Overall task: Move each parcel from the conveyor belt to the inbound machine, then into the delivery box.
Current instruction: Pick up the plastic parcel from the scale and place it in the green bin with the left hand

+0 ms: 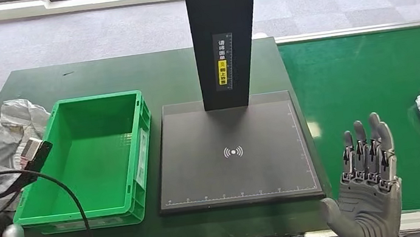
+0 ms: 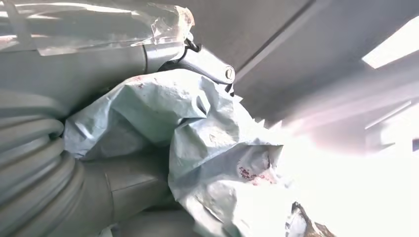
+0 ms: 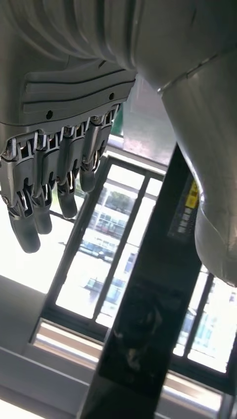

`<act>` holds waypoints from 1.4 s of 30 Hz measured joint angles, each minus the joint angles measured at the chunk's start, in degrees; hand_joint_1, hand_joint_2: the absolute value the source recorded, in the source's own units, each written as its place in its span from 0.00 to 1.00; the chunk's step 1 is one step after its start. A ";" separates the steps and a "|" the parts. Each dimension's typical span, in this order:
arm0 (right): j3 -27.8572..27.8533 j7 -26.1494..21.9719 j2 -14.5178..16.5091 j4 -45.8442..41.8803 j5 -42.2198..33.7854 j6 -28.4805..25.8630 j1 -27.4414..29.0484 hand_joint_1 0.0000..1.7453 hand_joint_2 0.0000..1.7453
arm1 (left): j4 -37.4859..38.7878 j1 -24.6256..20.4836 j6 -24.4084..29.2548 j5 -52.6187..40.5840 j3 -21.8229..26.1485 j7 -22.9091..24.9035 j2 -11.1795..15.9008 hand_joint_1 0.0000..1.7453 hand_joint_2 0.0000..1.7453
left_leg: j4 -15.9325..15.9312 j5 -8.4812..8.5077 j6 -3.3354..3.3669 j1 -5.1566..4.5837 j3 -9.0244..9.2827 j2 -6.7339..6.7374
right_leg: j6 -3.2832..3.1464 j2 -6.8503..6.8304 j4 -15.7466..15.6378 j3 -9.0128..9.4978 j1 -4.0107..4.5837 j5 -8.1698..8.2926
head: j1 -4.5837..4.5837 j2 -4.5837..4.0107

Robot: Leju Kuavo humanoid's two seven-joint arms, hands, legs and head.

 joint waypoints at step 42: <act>5.16 -1.64 -7.84 2.86 -3.83 -5.73 0.53 0.00 1.00 | 15.79 4.47 -5.67 8.05 -1.12 -20.35 -0.76 1.00 1.00 | 0.05 -0.01 -0.02 0.00 0.18 -0.39 | 0.01 -0.42 -0.01 0.36 0.03 -0.10 | 0.02 0.00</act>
